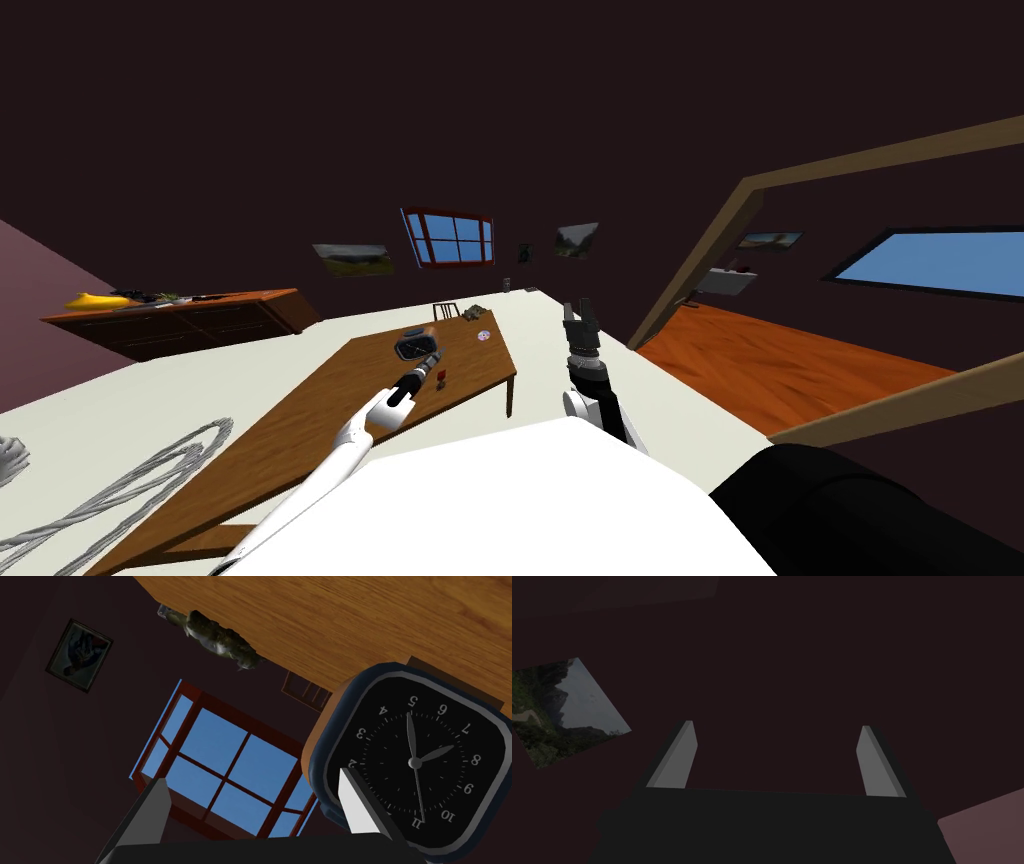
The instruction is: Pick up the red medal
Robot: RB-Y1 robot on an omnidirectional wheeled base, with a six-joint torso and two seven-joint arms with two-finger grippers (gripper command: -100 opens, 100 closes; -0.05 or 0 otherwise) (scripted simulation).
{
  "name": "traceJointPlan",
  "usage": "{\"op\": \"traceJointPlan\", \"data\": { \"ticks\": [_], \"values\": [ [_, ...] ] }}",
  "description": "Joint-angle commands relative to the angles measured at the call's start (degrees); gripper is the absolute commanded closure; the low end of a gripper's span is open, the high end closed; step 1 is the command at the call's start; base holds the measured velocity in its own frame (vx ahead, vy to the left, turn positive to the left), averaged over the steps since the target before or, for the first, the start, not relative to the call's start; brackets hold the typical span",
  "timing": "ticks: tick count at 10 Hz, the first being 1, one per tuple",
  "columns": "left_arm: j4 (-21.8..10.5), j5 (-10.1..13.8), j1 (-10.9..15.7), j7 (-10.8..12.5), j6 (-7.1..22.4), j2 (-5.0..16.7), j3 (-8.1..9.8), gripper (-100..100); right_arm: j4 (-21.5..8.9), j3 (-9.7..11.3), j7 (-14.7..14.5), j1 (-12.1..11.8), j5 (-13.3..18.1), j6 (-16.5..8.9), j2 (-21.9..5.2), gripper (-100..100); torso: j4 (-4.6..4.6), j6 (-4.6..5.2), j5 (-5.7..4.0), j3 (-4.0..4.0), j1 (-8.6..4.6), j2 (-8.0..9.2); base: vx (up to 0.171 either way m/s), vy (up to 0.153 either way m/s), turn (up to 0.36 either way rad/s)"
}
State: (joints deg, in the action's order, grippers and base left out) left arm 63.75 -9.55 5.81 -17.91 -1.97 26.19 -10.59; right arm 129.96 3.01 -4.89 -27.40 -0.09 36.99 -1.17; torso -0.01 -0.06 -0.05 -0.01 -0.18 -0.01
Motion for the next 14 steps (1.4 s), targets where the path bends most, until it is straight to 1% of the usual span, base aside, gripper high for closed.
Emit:
{"op": "traceJointPlan", "data": {
  "ticks": [1, 2, 3, 5, 6, 7, 8, 9, 10, 12, 13, 14],
  "values": [
    [-1.8, -0.3, 0.6, 0.0, 0.7, 0.3, -0.47, -100, 0.0, 0.0, 0.0, 0.0, 0.0, 0.0, 0.0, 0, 0.00, 0.00, 0.00, 0.00, 0.00, 0.00, 0.009, -0.036, -0.060],
    [-3.6, -0.9, 1.2, -0.1, 1.8, 0.8, -1.31, -100, 0.0, 0.0, 0.0, 0.0, 0.0, 0.0, 0.0, 0, 0.01, -0.01, 0.00, 0.01, 0.03, 0.02, 0.001, -0.046, -0.099],
    [-4.6, -0.9, 1.2, -0.1, 1.8, 0.8, -1.31, -100, 0.0, 0.0, 0.0, 0.0, 0.0, 0.0, 0.0, 0, 0.01, 0.01, 0.00, 0.02, -0.01, 0.04, 0.001, -0.034, -0.060],
    [-9.2, -1.9, 2.2, -0.1, 3.7, 1.7, -2.94, -100, 0.0, 0.0, 0.0, 0.0, 0.0, 0.0, 0.0, 0, 0.01, 0.00, 0.00, 0.03, 0.02, 0.05, 0.008, -0.052, -0.125],
    [-9.7, -1.9, 2.2, -0.1, 3.7, 1.7, -2.94, -100, 0.0, 0.0, 0.0, 0.0, 0.0, 0.0, 0.0, 0, 0.01, 0.00, -0.01, 0.02, -0.05, 0.03, 0.013, -0.047, -0.058],
    [-11.7, -2.4, 2.6, -0.1, 4.6, 2.2, -3.72, -100, 0.0, 0.0, 0.0, 0.0, 0.0, 0.0, 0.0, 0, 0.01, -0.02, -0.01, 0.02, -0.01, 0.02, 0.011, -0.040, -0.109],
    [-12.0, -2.4, 2.6, -0.1, 4.6, 2.2, -3.72, -100, 0.0, 0.0, 0.0, 0.0, 0.0, 0.0, 0.0, 0, 0.01, 0.00, 0.00, 0.02, 0.01, 0.03, 0.001, -0.028, -0.034],
    [-13.4, -2.9, 3.0, -0.1, 5.4, 2.5, -4.46, -100, 0.0, 0.0, 0.0, 0.0, 0.0, 0.0, 0.0, 0, 0.01, -0.03, 0.00, 0.03, 0.06, 0.06, -0.001, -0.038, -0.080],
    [-14.4, -2.9, 3.0, -0.1, 5.4, 2.5, -4.46, -100, 0.0, 0.0, 0.0, 0.0, 0.0, 0.0, 0.0, 0, 0.02, -0.01, 0.00, 0.04, 0.03, 0.07, 0.000, -0.035, -0.034],
    [-18.3, -3.7, 3.5, 0.1, 7.0, 3.2, -5.85, -100, 0.0, 0.0, 0.0, 0.0, 0.0, 0.0, 0.0, 0, 0.02, -0.02, 0.00, 0.04, 0.01, 0.08, 0.002, -0.050, -0.109],
    [-18.3, -3.7, 3.5, 0.1, 7.0, 3.2, -5.85, -100, 0.0, 0.0, 0.0, 0.0, 0.0, 0.0, 0.0, 0, 0.02, 0.00, -0.01, 0.04, -0.03, 0.06, 0.010, -0.041, -0.031],
    [-20.1, -4.0, 3.6, 0.2, 7.7, 3.5, -6.48, -100, 0.0, 0.0, 0.0, 0.0, 0.0, 0.0, 0.0, 0, 0.02, -0.03, -0.01, 0.04, 0.01, 0.06, 0.019, -0.039, -0.050]
  ]
}}
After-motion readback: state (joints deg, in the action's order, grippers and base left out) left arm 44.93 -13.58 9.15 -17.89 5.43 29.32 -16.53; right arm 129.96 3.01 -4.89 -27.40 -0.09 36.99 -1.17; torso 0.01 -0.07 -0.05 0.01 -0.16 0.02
